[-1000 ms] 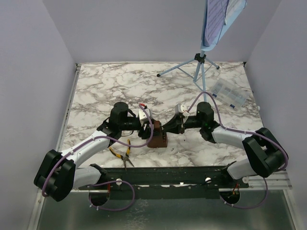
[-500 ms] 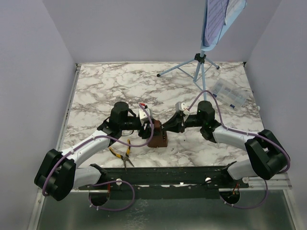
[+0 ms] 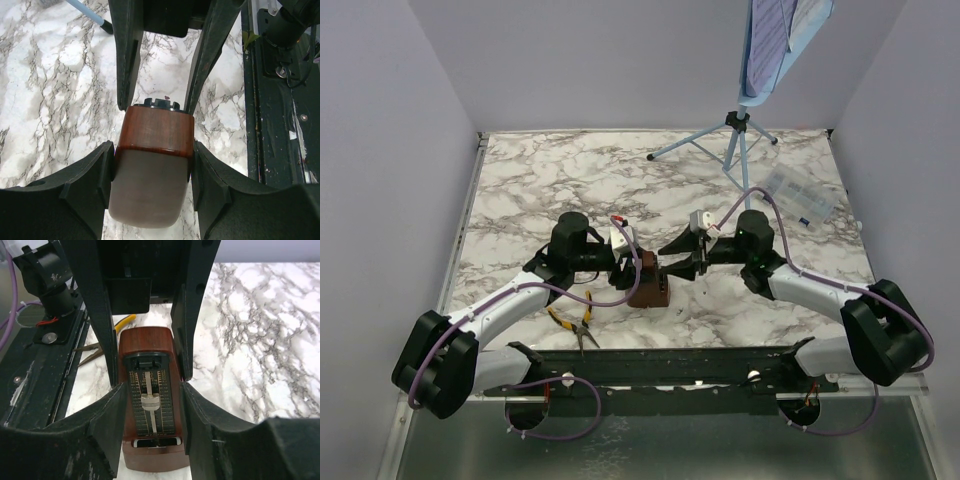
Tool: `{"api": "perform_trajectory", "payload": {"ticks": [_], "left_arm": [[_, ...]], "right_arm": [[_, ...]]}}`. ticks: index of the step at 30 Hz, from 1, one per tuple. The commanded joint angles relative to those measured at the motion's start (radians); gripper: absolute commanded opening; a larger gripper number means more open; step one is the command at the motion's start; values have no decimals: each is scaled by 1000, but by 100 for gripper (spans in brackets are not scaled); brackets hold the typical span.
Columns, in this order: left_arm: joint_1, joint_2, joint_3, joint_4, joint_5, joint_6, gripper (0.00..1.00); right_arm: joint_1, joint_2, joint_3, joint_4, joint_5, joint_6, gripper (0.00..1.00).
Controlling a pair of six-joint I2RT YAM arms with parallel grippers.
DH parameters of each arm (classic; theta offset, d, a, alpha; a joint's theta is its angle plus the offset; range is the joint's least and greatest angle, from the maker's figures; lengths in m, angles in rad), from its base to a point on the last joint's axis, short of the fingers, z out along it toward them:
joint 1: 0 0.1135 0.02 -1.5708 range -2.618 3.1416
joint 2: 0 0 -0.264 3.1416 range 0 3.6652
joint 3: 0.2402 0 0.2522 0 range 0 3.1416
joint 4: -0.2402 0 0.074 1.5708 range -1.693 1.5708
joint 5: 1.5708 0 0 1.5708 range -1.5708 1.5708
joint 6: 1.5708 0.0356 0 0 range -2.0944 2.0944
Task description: Set up the instrument practice props
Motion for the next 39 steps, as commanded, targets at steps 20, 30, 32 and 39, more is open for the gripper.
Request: {"api": "perform_trajectory", "payload": {"ticks": [20,30,32,39], "left_arm": [[-9,18,7,-33,13,42,0],[-17,21,8,-46,52,54,0],[-20,18,8,-56,61,62,0],[-31,25,17,-87,98,82,0]], "right_arm": [[10,44,-25,44,-3,36,24],[8,119,34,100,4,184,20],[4,133,45,90,-58,184,25],[-56,209,111,121,-251,228,28]]}}
